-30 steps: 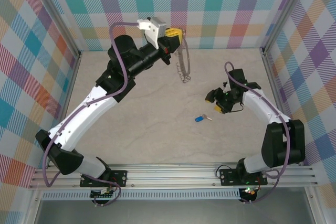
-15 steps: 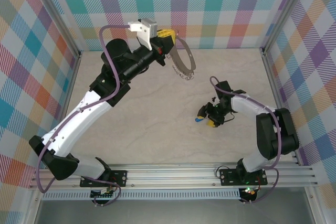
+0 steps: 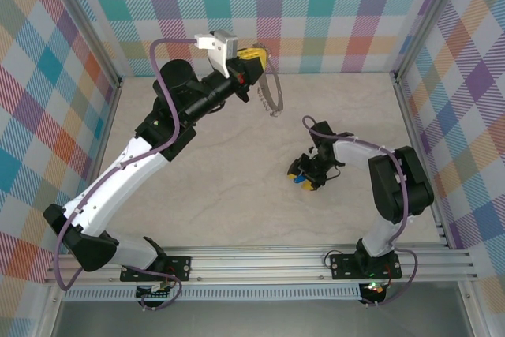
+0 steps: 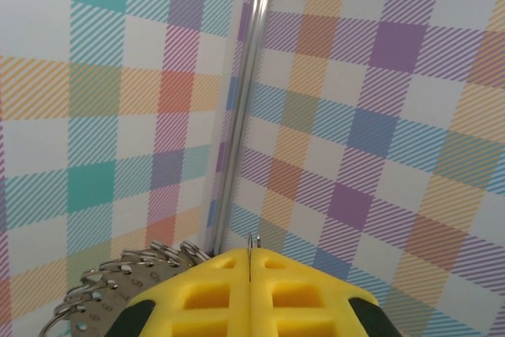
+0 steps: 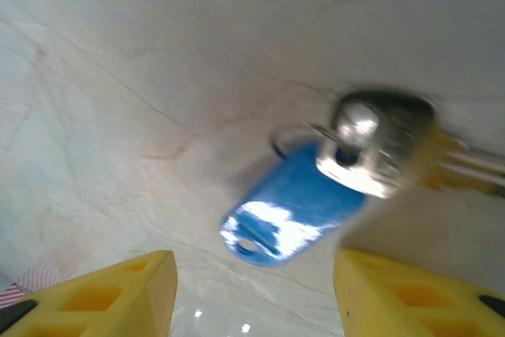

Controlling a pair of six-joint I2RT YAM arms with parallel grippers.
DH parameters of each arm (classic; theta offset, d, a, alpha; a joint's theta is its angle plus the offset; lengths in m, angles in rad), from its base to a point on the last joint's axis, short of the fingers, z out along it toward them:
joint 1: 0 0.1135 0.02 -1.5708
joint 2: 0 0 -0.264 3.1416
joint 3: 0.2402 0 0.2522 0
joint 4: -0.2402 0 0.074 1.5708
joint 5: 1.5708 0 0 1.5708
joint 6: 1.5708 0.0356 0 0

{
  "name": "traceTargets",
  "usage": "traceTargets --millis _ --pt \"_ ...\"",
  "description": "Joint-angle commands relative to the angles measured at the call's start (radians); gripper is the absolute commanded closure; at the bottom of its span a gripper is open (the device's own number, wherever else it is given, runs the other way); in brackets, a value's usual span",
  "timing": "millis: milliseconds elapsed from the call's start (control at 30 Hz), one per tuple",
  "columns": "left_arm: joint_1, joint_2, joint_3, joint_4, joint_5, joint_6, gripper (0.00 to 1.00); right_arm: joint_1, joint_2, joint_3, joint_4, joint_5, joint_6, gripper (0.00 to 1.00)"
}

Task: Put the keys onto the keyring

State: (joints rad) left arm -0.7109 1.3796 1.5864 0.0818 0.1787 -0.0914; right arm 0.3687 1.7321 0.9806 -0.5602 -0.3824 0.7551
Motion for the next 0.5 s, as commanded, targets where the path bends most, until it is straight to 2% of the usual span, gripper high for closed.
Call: traceTargets --millis 0,267,467 --pt "-0.009 0.008 0.019 0.074 0.063 -0.029 1.00 0.015 0.044 0.062 0.019 0.001 0.027 0.46" --pt "-0.010 0.023 0.037 0.061 0.051 -0.030 1.00 0.046 0.162 0.249 0.087 -0.034 0.035 0.46" --pt "-0.009 0.016 0.035 0.052 0.049 -0.031 1.00 0.044 0.144 0.301 0.053 0.012 -0.012 0.46"
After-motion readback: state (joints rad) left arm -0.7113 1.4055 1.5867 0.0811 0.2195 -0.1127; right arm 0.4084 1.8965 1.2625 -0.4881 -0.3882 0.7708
